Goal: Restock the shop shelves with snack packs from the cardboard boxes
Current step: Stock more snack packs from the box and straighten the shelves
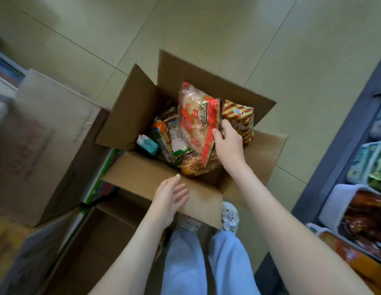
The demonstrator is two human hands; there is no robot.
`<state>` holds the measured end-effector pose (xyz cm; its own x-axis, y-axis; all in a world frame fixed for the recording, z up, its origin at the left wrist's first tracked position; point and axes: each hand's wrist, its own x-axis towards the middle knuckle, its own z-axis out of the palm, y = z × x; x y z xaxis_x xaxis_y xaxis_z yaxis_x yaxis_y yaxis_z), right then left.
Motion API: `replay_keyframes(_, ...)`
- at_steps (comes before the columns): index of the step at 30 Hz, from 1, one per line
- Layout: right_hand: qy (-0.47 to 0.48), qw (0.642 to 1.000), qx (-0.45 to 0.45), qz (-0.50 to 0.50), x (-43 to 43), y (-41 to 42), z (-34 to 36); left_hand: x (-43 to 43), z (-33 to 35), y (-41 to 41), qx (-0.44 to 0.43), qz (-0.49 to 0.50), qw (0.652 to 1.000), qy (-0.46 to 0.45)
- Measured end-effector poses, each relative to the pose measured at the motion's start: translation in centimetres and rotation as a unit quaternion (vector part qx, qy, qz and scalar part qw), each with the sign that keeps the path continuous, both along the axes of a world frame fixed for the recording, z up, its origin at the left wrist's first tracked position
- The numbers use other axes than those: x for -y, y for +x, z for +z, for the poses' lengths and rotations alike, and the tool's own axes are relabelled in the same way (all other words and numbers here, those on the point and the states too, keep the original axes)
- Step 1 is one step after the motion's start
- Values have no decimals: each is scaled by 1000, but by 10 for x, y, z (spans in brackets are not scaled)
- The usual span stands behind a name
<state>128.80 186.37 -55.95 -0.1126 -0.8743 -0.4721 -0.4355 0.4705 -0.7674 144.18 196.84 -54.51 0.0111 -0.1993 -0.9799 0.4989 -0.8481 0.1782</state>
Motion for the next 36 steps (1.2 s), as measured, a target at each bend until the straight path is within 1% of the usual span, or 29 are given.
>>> replay_keyframes(2, 15, 996, 66, -60, -18, -15, 50, 13, 39, -16, -79, 79, 994, -1)
replay_keyframes(3, 24, 990, 102, -97, -26, -25, 80, 20, 64, -25, -118, 100, 988, -12)
replay_keyframes(5, 26, 976, 145, -160, -44, -47, 138, 26, 110, -43, -162, 104, 980, -39)
replay_keyframes(8, 24, 957, 179, -229, -77, -74, 222, 31, 167, -69, -173, 34, 980, -88)
replay_keyframes(10, 28, 949, 196, -245, -99, -85, 270, 30, 201, -85, -167, -32, 978, -122)
replay_keyframes(13, 18, 949, 198, -246, -126, -106, 341, 19, 247, -105, -191, -117, 954, -198)
replay_keyframes(15, -7, 956, 176, -236, -146, -126, 388, 8, 285, -111, -216, -156, 927, -263)
replay_keyframes(19, -55, 960, 123, -245, -198, -159, 477, -17, 358, -119, -248, -226, 870, -362)
replay_keyframes(21, -91, 964, 57, -243, -234, -171, 517, -36, 394, -123, -243, -269, 840, -403)
replay_keyframes(23, -123, 964, -10, -234, -275, -178, 557, -63, 426, -126, -251, -329, 806, -422)
replay_keyframes(25, -141, 966, -48, -211, -323, -175, 589, -100, 458, -130, -278, -388, 765, -431)
replay_keyframes(27, -144, 965, -121, -186, -378, -164, 610, -146, 489, -133, -301, -425, 726, -449)
replay_keyframes(29, -161, 953, -170, -193, -439, -150, 627, -191, 517, -134, -311, -452, 695, -465)
replay_keyframes(31, -201, 936, -178, -229, -498, -137, 644, -236, 542, -136, -337, -479, 657, -475)
replay_keyframes(36, -288, 871, -229, -325, -606, -117, 688, -328, 611, -152, -365, -519, 556, -537)
